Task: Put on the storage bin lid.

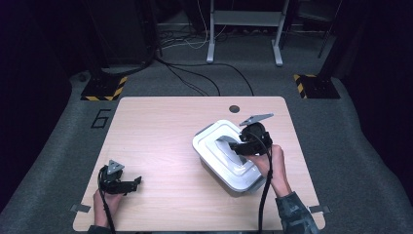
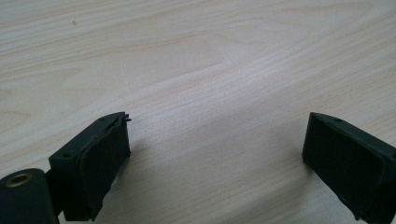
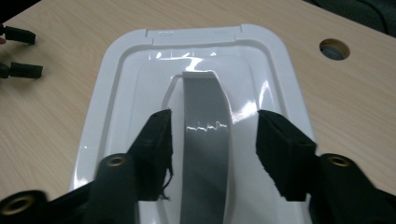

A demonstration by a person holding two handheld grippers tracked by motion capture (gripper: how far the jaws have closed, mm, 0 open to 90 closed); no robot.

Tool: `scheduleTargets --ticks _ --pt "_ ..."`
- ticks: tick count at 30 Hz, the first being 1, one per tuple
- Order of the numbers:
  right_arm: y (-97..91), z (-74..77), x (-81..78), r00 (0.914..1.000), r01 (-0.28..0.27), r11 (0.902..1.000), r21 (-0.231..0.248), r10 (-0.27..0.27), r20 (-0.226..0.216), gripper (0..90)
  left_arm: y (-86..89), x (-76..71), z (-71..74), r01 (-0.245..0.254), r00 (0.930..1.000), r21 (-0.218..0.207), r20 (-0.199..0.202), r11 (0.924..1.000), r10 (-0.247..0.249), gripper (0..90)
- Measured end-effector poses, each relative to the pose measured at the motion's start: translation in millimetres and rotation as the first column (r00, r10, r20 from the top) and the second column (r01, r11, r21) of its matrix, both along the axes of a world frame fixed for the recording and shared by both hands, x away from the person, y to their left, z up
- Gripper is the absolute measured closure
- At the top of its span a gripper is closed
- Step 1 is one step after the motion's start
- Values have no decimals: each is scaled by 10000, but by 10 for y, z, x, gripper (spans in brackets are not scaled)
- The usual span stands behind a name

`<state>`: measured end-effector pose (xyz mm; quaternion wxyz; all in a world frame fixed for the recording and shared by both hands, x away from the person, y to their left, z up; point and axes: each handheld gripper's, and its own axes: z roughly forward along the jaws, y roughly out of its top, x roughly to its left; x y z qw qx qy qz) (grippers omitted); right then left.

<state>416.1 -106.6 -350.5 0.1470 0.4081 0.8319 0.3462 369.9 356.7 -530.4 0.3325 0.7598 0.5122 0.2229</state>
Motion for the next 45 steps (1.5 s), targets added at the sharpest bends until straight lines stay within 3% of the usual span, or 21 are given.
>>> scheduleTargets --ticks 2,7,13,18,24,27,32,38,45 --pt "-56 30 -19 9996 156 9999 75 -157 227 326 1 0 1 12 10000 13 -2 10000 -12 71" --pt "-266 77 -69 9938 863 9961 196 -875 690 164 0 0 0 4 10000 6 -1 10000 -4 71" --pt "-599 42 -125 9805 1626 9859 384 -1659 1051 125 0 0 0 3 10000 4 -2 10000 -3 71" --pt "-917 -96 -197 9560 2518 9663 528 -2569 1419 91 1 0 2 4 10000 20 -23 10000 -4 71" --pt "-1242 -365 -331 9239 3368 9368 944 -3481 1586 44 2 0 2 8 10000 25 -28 10000 -8 71" --pt "-1414 -576 -386 9111 3760 9172 1320 -3919 1280 33 1 1 2 3 10000 19 -30 10000 -3 70" --pt "-1571 -976 -444 8942 4332 8912 1348 -4437 599 21 1 1 2 4 10000 20 -33 10000 -4 70" --pt "-1582 -1410 -507 8941 4449 8919 811 -4475 164 0 2 1 2 5 10000 22 -34 10000 -4 70" --pt "-1562 -1675 -563 8925 4500 8909 610 -4510 30 0 0 1 0 0 10000 30 7 10000 0 70"
